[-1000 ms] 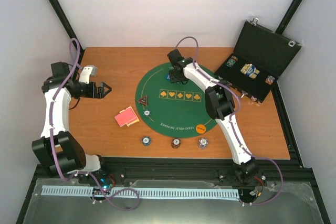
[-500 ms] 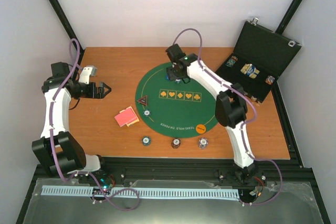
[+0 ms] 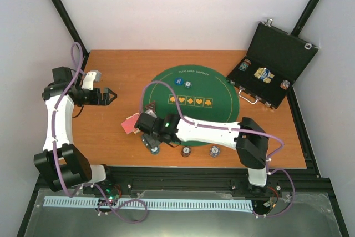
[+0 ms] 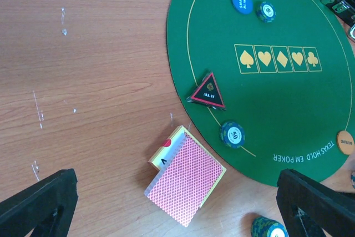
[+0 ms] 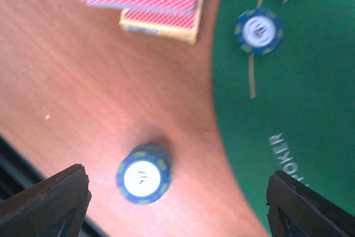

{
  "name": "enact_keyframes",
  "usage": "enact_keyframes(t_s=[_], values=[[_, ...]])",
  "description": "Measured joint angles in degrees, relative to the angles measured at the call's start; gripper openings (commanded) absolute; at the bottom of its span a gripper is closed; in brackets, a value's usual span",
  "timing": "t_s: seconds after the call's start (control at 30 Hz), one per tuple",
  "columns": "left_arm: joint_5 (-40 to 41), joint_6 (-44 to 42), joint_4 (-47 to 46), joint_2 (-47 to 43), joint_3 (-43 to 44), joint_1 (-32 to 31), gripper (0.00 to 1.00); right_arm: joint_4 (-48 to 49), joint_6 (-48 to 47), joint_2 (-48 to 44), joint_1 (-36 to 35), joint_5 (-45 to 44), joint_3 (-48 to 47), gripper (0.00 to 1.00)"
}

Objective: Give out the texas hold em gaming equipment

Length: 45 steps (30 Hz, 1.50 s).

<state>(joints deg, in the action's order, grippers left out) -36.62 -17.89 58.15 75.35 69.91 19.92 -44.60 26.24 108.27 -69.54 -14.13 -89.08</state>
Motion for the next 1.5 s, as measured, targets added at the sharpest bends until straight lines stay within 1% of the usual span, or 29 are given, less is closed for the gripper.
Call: enact_keyframes(t_s=[0.13,0.37,0.57,0.8,1.23,1.4,1.5], values=[[0.09,0.13,0.35,-0.02,0.0,0.0,1.0,0.72,2.8,0.81,-3.56,1.14,1.25,0.86],[0.15,0.33,0.81,-0.15,0.0,0.0,1.0,1.75,4.76,4.35,-5.07,1.7,1.49,0.82],[0.15,0.35,1.64,-0.15,0.26,0.0,1.0,2.08,4.81,6.16,-5.01,2.14,1.79,0.74],[0.11,0.44,2.27,-0.17,2.14,0.0,1.0,3.43,4.76,8.44,-4.61,3.63,2.82,0.67],[0.13,0.7,2.78,-0.42,2.99,0.0,1.0,5.2,4.68,9.01,-4.0,4.74,4.07,0.49],[0.15,0.98,2.8,-0.42,2.99,0.0,1.0,5.44,4.66,9.01,-4.0,4.74,4.09,0.44],[0.13,1.14,2.8,-0.42,2.99,0.0,1.0,5.44,4.76,9.01,-4.0,4.72,4.09,0.38]])
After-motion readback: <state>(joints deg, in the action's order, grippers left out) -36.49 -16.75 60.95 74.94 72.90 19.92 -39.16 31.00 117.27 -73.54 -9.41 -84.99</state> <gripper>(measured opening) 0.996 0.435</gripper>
